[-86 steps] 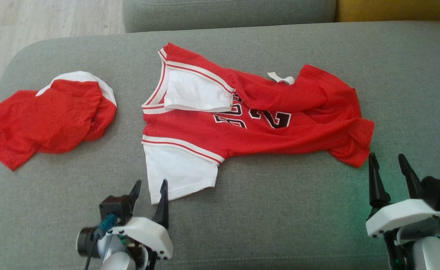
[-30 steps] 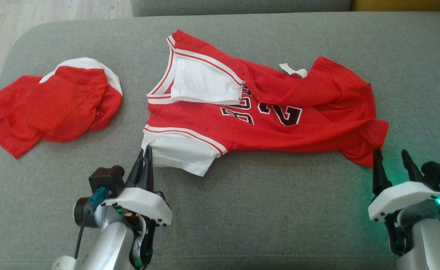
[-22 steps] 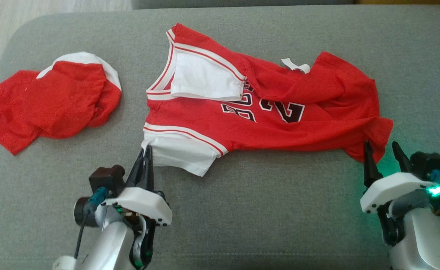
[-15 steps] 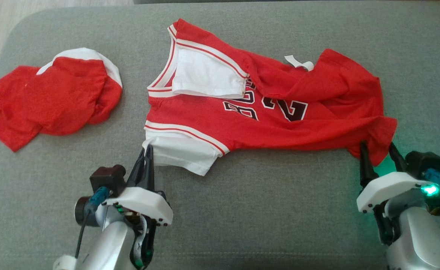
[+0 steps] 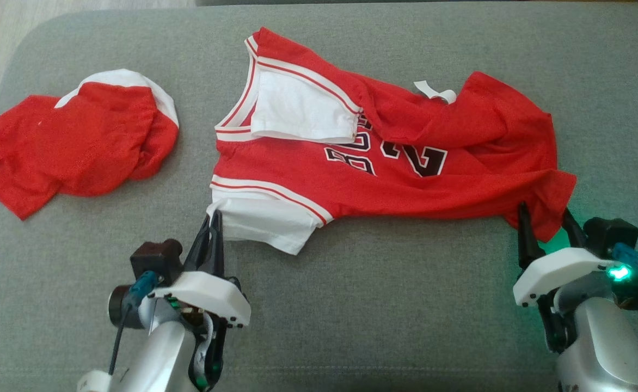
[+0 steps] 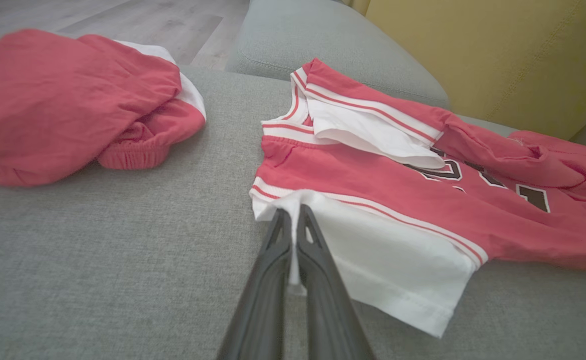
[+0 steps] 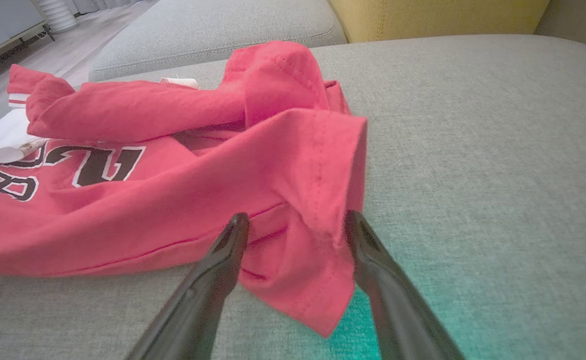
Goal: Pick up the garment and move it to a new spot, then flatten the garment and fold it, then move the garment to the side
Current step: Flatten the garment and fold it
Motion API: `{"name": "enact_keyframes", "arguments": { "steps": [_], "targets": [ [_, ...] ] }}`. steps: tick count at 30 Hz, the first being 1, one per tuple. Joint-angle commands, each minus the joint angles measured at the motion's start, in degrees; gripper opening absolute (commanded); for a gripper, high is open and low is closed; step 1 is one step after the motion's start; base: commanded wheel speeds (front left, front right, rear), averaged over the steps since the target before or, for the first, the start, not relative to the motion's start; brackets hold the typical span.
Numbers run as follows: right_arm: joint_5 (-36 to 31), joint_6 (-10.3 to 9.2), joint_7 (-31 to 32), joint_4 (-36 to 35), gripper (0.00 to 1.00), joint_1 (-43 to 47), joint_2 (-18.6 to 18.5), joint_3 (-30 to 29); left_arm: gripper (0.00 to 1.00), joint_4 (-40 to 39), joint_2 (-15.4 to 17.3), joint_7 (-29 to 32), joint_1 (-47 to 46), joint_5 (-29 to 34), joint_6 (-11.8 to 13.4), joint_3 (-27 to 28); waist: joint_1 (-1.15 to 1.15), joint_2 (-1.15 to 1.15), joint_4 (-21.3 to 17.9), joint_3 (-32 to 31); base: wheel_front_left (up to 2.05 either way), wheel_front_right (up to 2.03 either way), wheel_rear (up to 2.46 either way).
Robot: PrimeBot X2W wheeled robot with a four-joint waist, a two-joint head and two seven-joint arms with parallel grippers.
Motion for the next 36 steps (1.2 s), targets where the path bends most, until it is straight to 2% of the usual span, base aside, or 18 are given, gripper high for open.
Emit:
{"name": "enact_keyframes", "arguments": {
  "steps": [1,2,3,9,13,21,27,31,36],
  "targets": [
    [-0.27,0.2,-0.76,-1.27,0.72,-2.26,-0.28,1.63,0.0,-1.55,0.2,-0.71,-2.27,0.29,0.13,1.62,0.0,0.0,-0.03,-0.15,0.0,0.0,0.0],
    [-0.19,0.2,-0.72,-1.19,0.22,-2.23,-0.28,1.73,0.0,-1.52,0.19,-0.71,-2.27,0.29,0.14,1.62,0.0,0.0,-0.04,-0.24,0.0,0.0,0.0],
    [-0.11,0.2,-0.68,-1.14,0.0,-2.17,-0.28,1.88,0.0,-1.49,0.19,-0.71,-2.27,0.28,0.16,1.63,0.0,0.0,-0.06,-0.35,0.0,0.0,0.0],
    [-0.05,0.2,-1.04,-3.15,0.0,-1.38,-0.28,2.03,0.0,-1.7,0.18,-0.71,-2.12,0.28,0.26,2.03,0.0,0.0,-0.26,-1.27,0.0,0.0,0.0],
    [0.94,0.2,-0.44,-8.12,0.0,0.14,-0.81,3.51,0.0,-3.03,0.38,-0.71,-2.32,0.71,0.19,2.81,0.0,0.0,-1.09,-2.42,0.0,0.0,0.0],
    [8.74,0.2,6.97,-27.4,0.0,-0.1,-10.1,10.1,0.0,-14.1,1.49,0.07,-9.38,-3.38,-1.71,7.79,0.0,0.0,-4.03,-6.8,0.0,0.0,0.0],
    [12.07,0.2,11.01,-36.56,0.0,-4.98,-13.74,11.01,0.0,-24.02,2.25,3.64,-18.01,-6.36,-1.37,11.0,0.0,0.0,-5.3,-10.58,0.0,0.0,0.0],
    [12.37,0.2,12.7,-40.84,0.0,-7.71,-13.94,11.11,0.0,-29.61,2.45,6.12,-22.36,-7.54,-0.28,12.41,0.0,0.0,-5.92,-12.43,0.0,0.0,0.0],
    [12.3,0.2,15.52,-46.71,0.0,-7.09,-11.86,9.15,0.0,-35.9,2.81,9.15,-24.01,-8.38,1.36,13.43,0.0,0.0,-6.41,-14.18,0.0,0.0,0.0]
  ]
}}
